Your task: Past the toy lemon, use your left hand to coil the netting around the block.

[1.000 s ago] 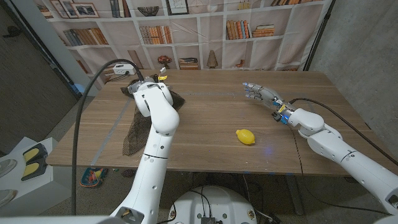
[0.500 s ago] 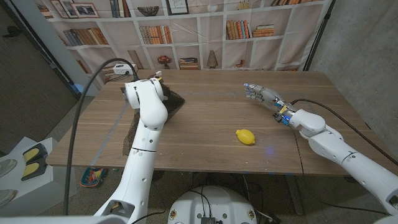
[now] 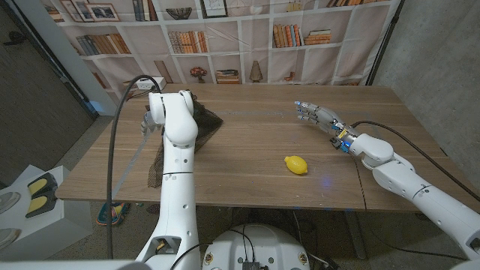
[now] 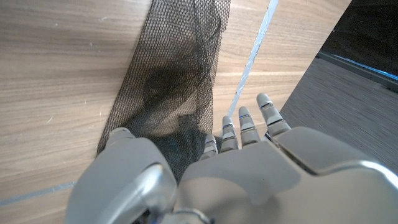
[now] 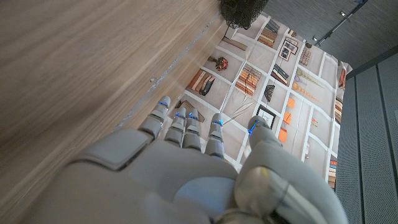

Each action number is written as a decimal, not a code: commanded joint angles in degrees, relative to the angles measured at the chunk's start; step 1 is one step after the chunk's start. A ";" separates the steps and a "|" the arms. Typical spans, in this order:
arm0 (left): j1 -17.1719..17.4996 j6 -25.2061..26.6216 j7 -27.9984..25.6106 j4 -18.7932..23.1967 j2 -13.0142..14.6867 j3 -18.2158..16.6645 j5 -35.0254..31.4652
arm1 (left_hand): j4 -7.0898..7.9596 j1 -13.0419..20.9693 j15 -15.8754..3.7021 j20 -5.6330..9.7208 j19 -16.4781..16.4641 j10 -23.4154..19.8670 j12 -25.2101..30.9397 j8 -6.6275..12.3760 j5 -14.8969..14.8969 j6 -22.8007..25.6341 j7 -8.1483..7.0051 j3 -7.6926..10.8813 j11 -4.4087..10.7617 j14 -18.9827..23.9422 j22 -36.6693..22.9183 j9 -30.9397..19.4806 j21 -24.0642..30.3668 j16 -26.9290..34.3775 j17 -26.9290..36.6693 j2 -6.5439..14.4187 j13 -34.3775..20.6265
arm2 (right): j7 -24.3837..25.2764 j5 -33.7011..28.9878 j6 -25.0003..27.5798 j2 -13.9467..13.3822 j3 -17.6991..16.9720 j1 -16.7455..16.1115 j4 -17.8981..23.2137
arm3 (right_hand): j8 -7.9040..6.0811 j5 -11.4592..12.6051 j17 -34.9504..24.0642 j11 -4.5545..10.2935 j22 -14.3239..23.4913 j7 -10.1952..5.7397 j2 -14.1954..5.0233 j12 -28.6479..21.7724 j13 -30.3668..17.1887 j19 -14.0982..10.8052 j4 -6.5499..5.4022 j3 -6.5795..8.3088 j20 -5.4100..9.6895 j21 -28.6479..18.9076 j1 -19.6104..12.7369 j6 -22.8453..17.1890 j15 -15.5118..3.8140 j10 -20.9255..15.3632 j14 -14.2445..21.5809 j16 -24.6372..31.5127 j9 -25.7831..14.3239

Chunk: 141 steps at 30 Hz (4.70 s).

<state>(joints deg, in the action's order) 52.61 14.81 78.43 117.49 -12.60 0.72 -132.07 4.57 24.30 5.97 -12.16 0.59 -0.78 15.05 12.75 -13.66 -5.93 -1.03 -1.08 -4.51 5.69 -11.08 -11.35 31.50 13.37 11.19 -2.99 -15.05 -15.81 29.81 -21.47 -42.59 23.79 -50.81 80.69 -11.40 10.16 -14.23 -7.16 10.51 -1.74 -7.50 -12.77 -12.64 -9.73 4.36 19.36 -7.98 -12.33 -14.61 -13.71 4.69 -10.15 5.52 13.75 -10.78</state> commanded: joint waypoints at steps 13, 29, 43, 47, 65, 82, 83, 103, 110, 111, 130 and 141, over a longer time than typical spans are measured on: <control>-0.47 1.52 0.52 -9.96 2.38 0.06 -1.85 | -0.68 1.89 -1.39 -0.14 -2.03 -2.59 0.99 0.54 -0.80 1.18 -0.06 0.33 0.66 2.89 -0.12 -0.08 0.02 0.98 0.08 0.80 -0.13 | 1.43 0.01 0.70 -0.93 -0.71 -1.22 1.53 | 0.12 0.05 -0.24 -0.01 0.12 -0.34 0.03 0.11 -0.27 -0.18 0.06 -0.16 0.16 -0.02 0.26 -0.09 0.07 -0.34 0.46 0.36 -0.32; -0.24 6.50 0.52 -15.79 7.98 4.27 -0.17 | -1.90 4.62 -4.69 0.33 -11.62 -7.95 2.56 1.13 -0.76 5.38 -0.03 1.01 1.60 10.08 -0.96 -0.04 3.23 2.75 0.16 2.57 -0.08 | 1.90 -0.27 1.85 -0.79 -0.46 -0.66 1.76 | 0.12 0.06 -0.19 0.02 0.12 -0.26 -0.02 0.09 -0.27 -0.20 0.15 -0.15 0.13 -0.01 0.18 -0.08 0.05 -0.41 0.50 0.33 -0.32; -0.17 18.17 -0.17 -19.37 19.15 13.03 9.30 | -4.79 9.72 -12.86 5.36 -24.58 -25.29 6.98 4.30 1.22 20.99 -1.43 3.89 7.42 28.67 -1.66 0.24 9.76 8.26 1.30 6.73 0.68 | 2.79 -1.30 2.58 -1.75 -0.57 -0.92 3.12 | 0.12 0.09 -0.15 0.05 0.12 -0.32 -0.07 0.10 -0.27 -0.15 0.23 -0.14 0.13 0.02 0.10 -0.04 0.13 -0.43 0.56 0.32 -0.32; -0.16 22.20 -0.98 -19.66 22.38 15.84 11.95 | -8.20 14.75 -16.49 8.87 -30.84 -36.52 9.95 6.99 2.04 32.68 -1.48 7.09 11.37 38.57 -1.93 0.35 13.87 11.71 2.43 9.15 0.56 | 3.37 -1.40 3.20 -1.96 -0.68 -1.11 3.73 | 0.11 0.09 -0.14 0.03 0.12 -0.35 -0.07 0.11 -0.27 -0.15 0.25 -0.14 0.11 0.03 0.09 -0.05 0.12 -0.42 0.55 0.30 -0.32; 0.07 32.44 -12.02 -18.29 27.41 22.70 12.58 | -11.50 36.83 -18.75 12.32 -32.49 -58.24 20.28 13.11 1.91 56.74 2.83 24.36 15.35 55.62 -5.21 -4.05 30.30 25.71 21.73 13.57 -11.16 | 2.97 -1.91 3.53 -1.39 -0.10 0.37 2.44 | 0.12 0.12 -0.10 -0.03 0.12 -0.38 -0.12 0.16 -0.27 -0.08 0.34 -0.13 0.14 0.07 0.01 0.02 0.13 -0.34 0.49 0.24 -0.32; -1.11 31.79 -23.91 -5.90 24.80 20.33 15.99 | -9.48 36.49 -18.70 11.93 -30.53 -55.88 25.48 14.55 -0.93 57.03 2.77 24.89 15.46 53.67 -4.24 -8.87 33.43 25.49 28.07 12.86 -20.68 | 3.09 -1.80 3.28 -0.30 0.24 1.22 0.70 | 0.12 0.15 -0.08 0.09 0.12 -0.42 -0.21 0.18 -0.28 -0.01 0.39 -0.12 0.27 0.11 -0.03 0.07 0.11 -0.30 0.34 0.16 -0.32; -1.17 31.43 -23.97 -5.29 24.54 20.21 16.28 | -9.44 36.50 -18.73 11.98 -30.42 -55.75 25.66 14.64 -1.09 57.01 2.68 24.94 15.53 53.60 -4.25 -9.12 33.60 25.45 28.33 12.78 -21.11 | 2.99 -1.90 3.06 -0.19 0.31 1.36 0.44 | 0.13 0.15 -0.08 0.11 0.12 -0.39 -0.21 0.18 -0.28 -0.01 0.39 -0.13 0.27 0.11 -0.03 0.09 0.15 -0.30 0.36 0.17 -0.32; -4.33 30.90 -26.27 -2.20 20.50 15.22 19.61 | -8.82 36.46 -18.74 11.91 -29.71 -55.32 28.03 15.94 -3.23 57.23 2.99 25.56 15.21 53.57 -2.96 -12.53 35.31 25.15 31.82 11.95 -26.63 | 1.86 -1.94 2.86 1.59 1.37 3.82 -2.30 | 0.12 0.14 -0.08 0.00 0.12 -0.39 -0.26 0.18 -0.28 0.00 0.39 -0.16 0.31 0.11 -0.01 0.12 0.04 -0.34 0.38 0.16 -0.32; -9.44 31.49 -25.84 -7.52 20.83 14.30 20.30 | -8.71 36.46 -18.64 11.85 -29.46 -55.33 28.58 16.13 -3.75 57.35 3.28 25.82 15.24 53.66 -2.71 -13.34 35.90 25.09 32.75 11.72 -28.09 | 1.99 -2.31 3.45 1.97 1.79 4.61 -2.64 | 0.12 0.14 -0.07 0.09 0.12 -0.36 -0.27 0.20 -0.27 -0.02 0.42 -0.16 0.34 0.11 -0.03 0.14 0.08 -0.31 0.37 0.15 -0.32; -9.54 31.70 -25.64 -7.60 21.01 14.45 20.27 | -8.70 36.44 -18.64 11.85 -29.44 -55.39 28.67 16.13 -3.82 57.33 3.25 25.84 15.18 53.66 -2.64 -13.44 35.97 25.07 32.87 11.64 -28.28 | 2.00 -2.32 3.44 1.97 1.80 4.62 -2.64 | 0.12 0.14 -0.07 0.08 0.12 -0.39 -0.27 0.20 -0.27 0.00 0.42 -0.17 0.34 0.12 -0.03 0.12 0.09 -0.30 0.39 0.16 -0.32; -22.82 38.64 -34.60 -28.68 28.08 20.38 26.71 | -8.59 36.58 -18.70 11.82 -29.29 -55.40 28.16 15.48 -4.42 57.70 3.33 26.41 15.05 53.85 -1.95 -13.24 36.83 24.91 34.28 11.54 -28.46 | 4.41 -3.12 6.95 3.04 2.67 5.99 -2.69 | 0.11 0.13 -0.06 0.00 0.12 -0.31 -0.26 0.19 -0.28 0.00 0.44 -0.21 0.27 0.12 -0.01 0.14 0.14 -0.33 0.31 0.11 -0.32; -29.81 45.74 -55.64 -42.13 31.42 28.15 45.61 | -8.68 36.78 -18.81 11.83 -28.90 -56.12 27.43 15.02 -4.47 58.30 3.31 26.89 15.23 54.65 -1.38 -12.93 37.29 24.89 35.21 11.52 -27.53 | 6.17 -4.08 9.79 3.79 3.57 7.10 -2.28 | 0.12 0.12 -0.05 -0.08 0.12 -0.29 -0.22 0.19 -0.29 0.06 0.45 -0.27 0.18 0.15 0.03 0.19 0.16 -0.32 0.26 0.07 -0.32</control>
<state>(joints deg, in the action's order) 29.49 54.29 40.59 87.96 15.70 22.31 -102.29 -4.14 60.21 -9.83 -0.61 -28.31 -57.77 42.95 27.83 -17.89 47.91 -1.61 25.23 9.10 59.49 -12.51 -23.11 68.27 38.33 46.06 8.30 -42.89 -11.24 26.55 -14.31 -39.54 26.54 -44.73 78.07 -11.40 10.19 -14.12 -7.16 10.51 -2.05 -7.35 -12.79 -12.64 -9.73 4.52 19.21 -7.98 -12.33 -14.47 -13.40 4.80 -10.15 5.62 13.75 -10.78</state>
